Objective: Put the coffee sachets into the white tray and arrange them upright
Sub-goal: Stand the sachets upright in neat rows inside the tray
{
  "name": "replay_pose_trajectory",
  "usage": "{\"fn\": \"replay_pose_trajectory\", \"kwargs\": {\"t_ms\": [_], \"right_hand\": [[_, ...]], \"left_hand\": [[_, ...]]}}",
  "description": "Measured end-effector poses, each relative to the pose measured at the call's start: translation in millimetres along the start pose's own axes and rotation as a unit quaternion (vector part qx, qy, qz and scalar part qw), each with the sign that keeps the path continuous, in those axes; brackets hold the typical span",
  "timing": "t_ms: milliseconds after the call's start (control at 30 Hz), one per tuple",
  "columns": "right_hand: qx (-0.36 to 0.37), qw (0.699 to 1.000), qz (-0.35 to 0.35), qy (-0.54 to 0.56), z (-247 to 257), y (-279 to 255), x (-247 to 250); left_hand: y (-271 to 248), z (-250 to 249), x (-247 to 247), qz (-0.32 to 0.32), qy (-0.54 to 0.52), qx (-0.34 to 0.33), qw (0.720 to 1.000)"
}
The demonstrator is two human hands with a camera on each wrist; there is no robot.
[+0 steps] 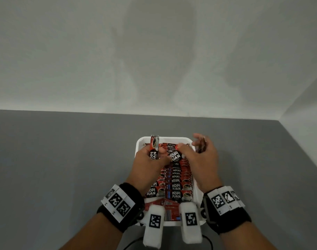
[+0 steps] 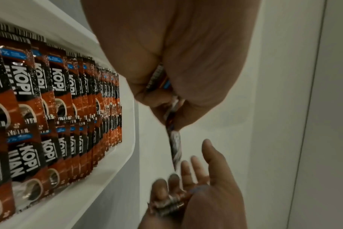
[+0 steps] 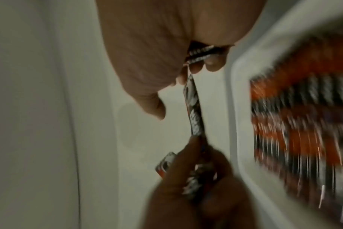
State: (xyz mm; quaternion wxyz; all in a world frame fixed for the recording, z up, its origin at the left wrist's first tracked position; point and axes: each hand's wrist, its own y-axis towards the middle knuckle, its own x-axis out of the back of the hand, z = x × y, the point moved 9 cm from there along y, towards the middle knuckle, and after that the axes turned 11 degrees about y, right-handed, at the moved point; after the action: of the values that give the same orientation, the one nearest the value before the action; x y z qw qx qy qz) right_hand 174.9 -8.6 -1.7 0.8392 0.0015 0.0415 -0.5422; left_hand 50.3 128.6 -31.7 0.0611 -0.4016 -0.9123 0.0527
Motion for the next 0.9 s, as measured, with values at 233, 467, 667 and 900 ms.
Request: {"fn": "replay_pose_trajectory", "kwargs": {"t_ms": [233, 467, 667, 900], "right_hand": [[0.177, 0.870, 0.286, -0.360, 1.0, -25.5, -46.8], [0.129, 0.887, 0.275, -0.349, -15.2, -20.9, -58.9], [-0.036, 0.984, 0.155, -0.077, -17.2, 7.9, -29.3], [-0.103, 0.981, 0.159, -0.043, -38.0, 8.1, -16.2]], "left_hand": [[8.0, -1.4, -5.0, 0.131, 0.019, 0.041, 0.990], [2.8, 15.4, -4.4, 0.102, -0.028, 0.137, 0.985], [0.4, 7.1, -2.9, 0.136, 0.028, 0.111, 0.984], [10.2, 6.2, 21.1, 0.032, -0.020, 0.070, 0.997]]}}
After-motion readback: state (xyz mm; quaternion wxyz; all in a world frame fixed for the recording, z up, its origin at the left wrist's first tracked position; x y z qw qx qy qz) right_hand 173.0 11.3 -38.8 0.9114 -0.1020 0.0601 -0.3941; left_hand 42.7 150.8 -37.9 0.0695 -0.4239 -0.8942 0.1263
